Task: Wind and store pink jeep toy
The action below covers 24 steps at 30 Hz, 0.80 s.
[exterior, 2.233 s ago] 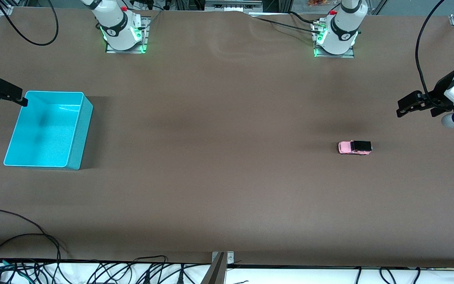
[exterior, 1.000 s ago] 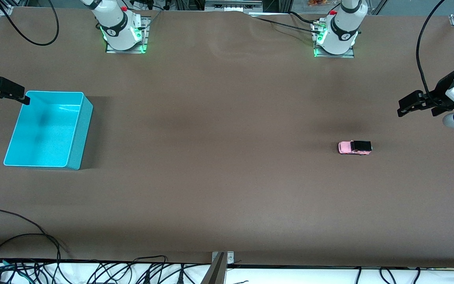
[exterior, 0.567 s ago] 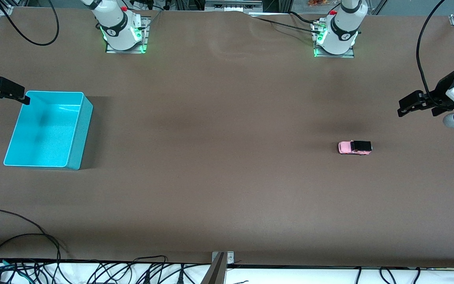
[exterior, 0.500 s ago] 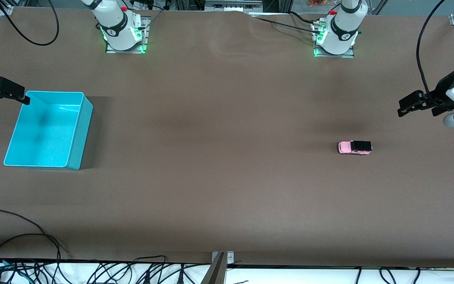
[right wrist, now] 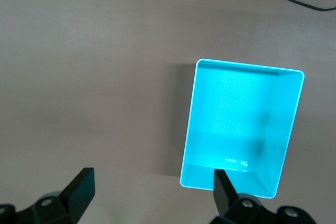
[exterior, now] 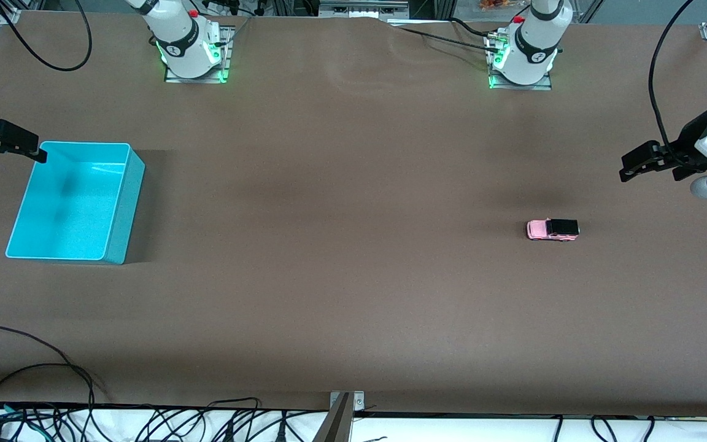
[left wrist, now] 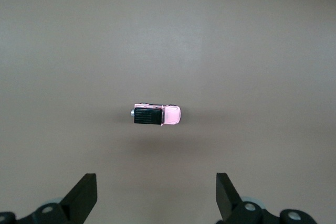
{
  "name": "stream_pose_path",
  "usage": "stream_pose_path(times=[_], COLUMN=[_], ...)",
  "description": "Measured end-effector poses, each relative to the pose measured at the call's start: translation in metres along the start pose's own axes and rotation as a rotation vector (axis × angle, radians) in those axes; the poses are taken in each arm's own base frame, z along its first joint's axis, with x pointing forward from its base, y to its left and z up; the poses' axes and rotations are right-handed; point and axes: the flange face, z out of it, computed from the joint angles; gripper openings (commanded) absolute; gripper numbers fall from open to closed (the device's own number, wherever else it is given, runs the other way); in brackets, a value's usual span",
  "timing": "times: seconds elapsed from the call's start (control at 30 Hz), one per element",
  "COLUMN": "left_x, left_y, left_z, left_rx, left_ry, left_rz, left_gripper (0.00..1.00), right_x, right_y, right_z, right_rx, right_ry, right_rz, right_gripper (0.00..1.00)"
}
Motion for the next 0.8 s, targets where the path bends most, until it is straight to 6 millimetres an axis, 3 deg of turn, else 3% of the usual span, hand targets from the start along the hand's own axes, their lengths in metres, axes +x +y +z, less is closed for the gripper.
stream_pose_path(times=[0.8], left_x=[0.005], left_y=[0.002], left_z=[0.012], left_rx=[0.003], left_ry=[-0.021], left_rz=[0.002], left_gripper=[1.0], right_x=[0.0], right_y=[0.0], right_z=[0.0], right_rx=[0.0], right_ry=[-0.001], right_rz=[0.0], right_gripper=[1.0])
